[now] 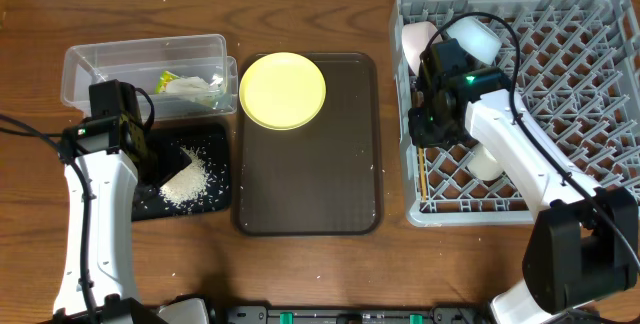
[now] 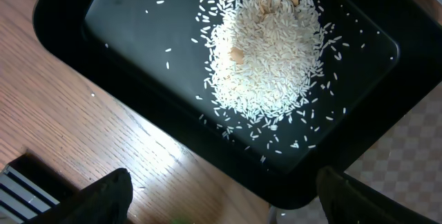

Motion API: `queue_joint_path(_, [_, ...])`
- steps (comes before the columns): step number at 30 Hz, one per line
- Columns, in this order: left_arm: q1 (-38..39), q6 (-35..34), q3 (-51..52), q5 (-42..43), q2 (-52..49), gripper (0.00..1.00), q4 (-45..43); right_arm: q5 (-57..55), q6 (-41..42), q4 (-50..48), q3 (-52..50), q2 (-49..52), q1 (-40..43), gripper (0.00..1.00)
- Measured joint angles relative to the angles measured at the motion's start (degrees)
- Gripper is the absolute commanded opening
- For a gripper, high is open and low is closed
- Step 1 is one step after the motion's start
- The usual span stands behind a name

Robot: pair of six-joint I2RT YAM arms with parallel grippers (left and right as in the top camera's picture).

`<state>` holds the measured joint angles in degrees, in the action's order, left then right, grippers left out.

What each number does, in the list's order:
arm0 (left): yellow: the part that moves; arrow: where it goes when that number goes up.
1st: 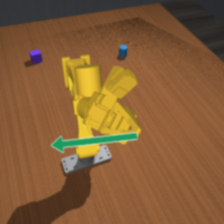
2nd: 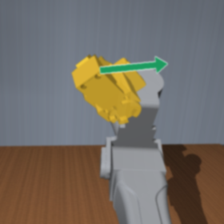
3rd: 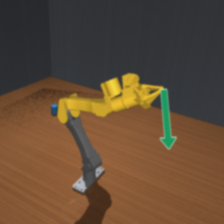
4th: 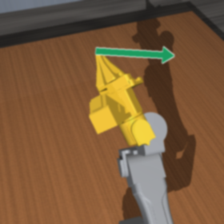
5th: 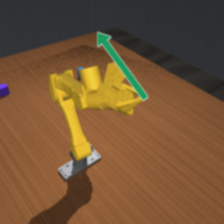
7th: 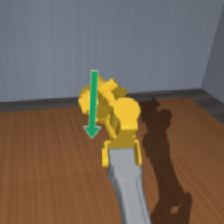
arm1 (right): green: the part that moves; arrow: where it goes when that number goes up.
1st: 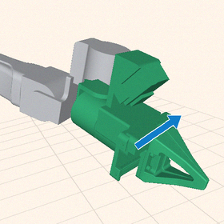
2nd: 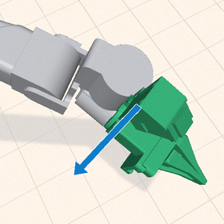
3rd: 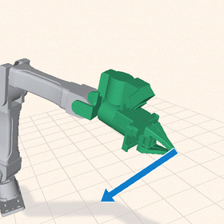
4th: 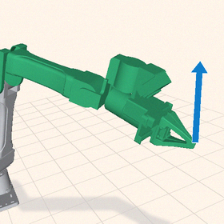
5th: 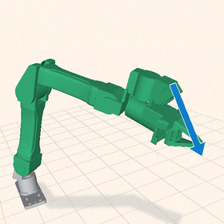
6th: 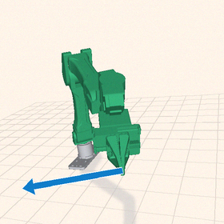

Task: Sort waste into correct bins and load items into the dishwasher rack
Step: 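Place the second chopstick into the rack's left edge with the right gripper, then reach the right gripper to the yellow plate and grasp its edge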

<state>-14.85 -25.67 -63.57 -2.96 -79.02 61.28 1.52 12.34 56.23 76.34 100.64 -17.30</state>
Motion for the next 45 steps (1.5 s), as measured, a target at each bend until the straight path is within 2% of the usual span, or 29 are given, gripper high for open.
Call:
queue_joint_path(6, [0.00,0.00,0.00,-0.02,0.00,0.88,0.00,0.02,0.00,0.09,1.18,-0.07,0.00,0.31])
queue_joint_path(10, [0.00,0.00,0.00,-0.02,0.00,0.88,0.00,0.00,0.13,-2.54,5.01,-1.33,-0.22,0.42])
queue_joint_path(19, [0.00,0.00,0.00,-0.02,0.00,0.88,-0.07,2.56,-0.13,-23.65,8.61,-3.37,-6.62,0.52])
queue_joint_path(26, [0.00,0.00,0.00,0.07,0.00,0.88,0.02,2.97,1.05,-35.04,8.70,5.77,-11.91,0.53])
queue_joint_path(33, [0.00,0.00,0.00,1.01,0.00,0.88,-0.02,2.93,5.35,-43.58,8.68,17.86,-13.84,0.55])
queue_joint_path(36, [0.00,0.00,0.00,1.09,0.00,0.88,-0.02,2.86,6.97,-46.38,8.68,20.94,-14.36,0.54])
queue_joint_path(45, [0.00,0.00,0.00,1.16,0.00,0.88,-0.02,0.79,11.50,-46.93,8.68,26.27,-14.99,0.31])
